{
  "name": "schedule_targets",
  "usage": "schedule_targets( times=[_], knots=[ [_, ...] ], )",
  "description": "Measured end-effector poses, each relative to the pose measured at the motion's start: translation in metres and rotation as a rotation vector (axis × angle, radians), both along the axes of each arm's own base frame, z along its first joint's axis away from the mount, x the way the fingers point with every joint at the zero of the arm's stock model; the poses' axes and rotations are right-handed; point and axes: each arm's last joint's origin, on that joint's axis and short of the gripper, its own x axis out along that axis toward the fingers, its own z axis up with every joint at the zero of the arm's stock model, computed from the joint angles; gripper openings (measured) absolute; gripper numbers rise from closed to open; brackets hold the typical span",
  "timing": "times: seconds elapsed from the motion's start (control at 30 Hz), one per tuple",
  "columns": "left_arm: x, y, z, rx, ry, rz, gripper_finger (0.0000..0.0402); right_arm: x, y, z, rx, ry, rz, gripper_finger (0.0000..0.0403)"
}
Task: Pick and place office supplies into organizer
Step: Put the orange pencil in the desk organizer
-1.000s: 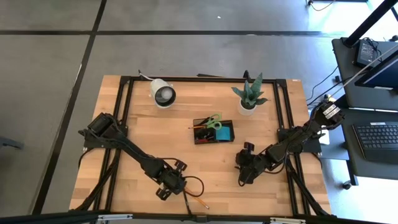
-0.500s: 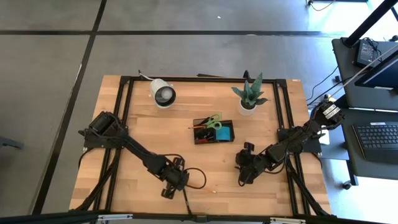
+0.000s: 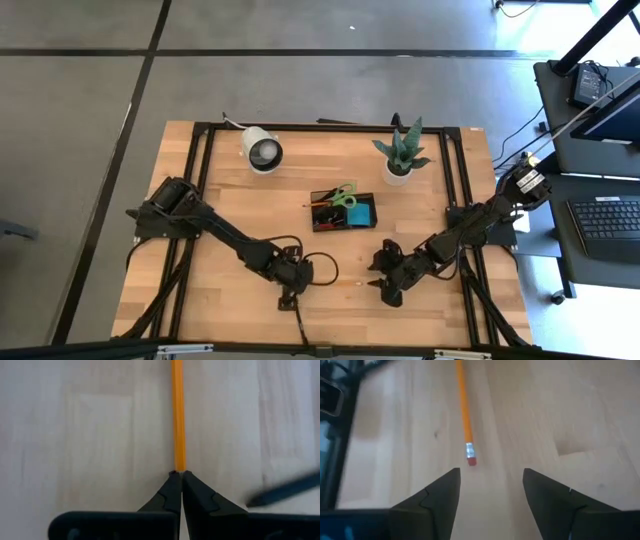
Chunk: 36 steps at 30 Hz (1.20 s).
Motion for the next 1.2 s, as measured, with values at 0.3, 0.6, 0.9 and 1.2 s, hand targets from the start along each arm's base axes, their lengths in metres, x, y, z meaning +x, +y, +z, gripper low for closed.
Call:
schedule_targets(
  times=[0.3, 0.6, 0.9, 1.2],
  knots=[
    [0.009, 0.003, -0.013, -0.01, -0.016, 0.048, 0.0002, 0.008, 0.001, -0.032, -0.174, -0.01, -0.037, 0.022],
    [0.01, 0.004, -0.014, -0.055, -0.006, 0.09, 0.0002, 0.005, 0.004, -0.034, -0.141, 0.008, -0.071, 0.022],
    [0.011, 0.005, -0.014, -0.074, 0.001, 0.105, 0.0002, -0.012, 0.01, -0.015, -0.121, 0.022, -0.019, 0.022],
    [0.014, 0.01, -0.014, -0.092, 0.002, 0.111, 0.0002, -0.017, 0.02, -0.028, -0.153, 0.023, -0.042, 0.022]
  ],
)
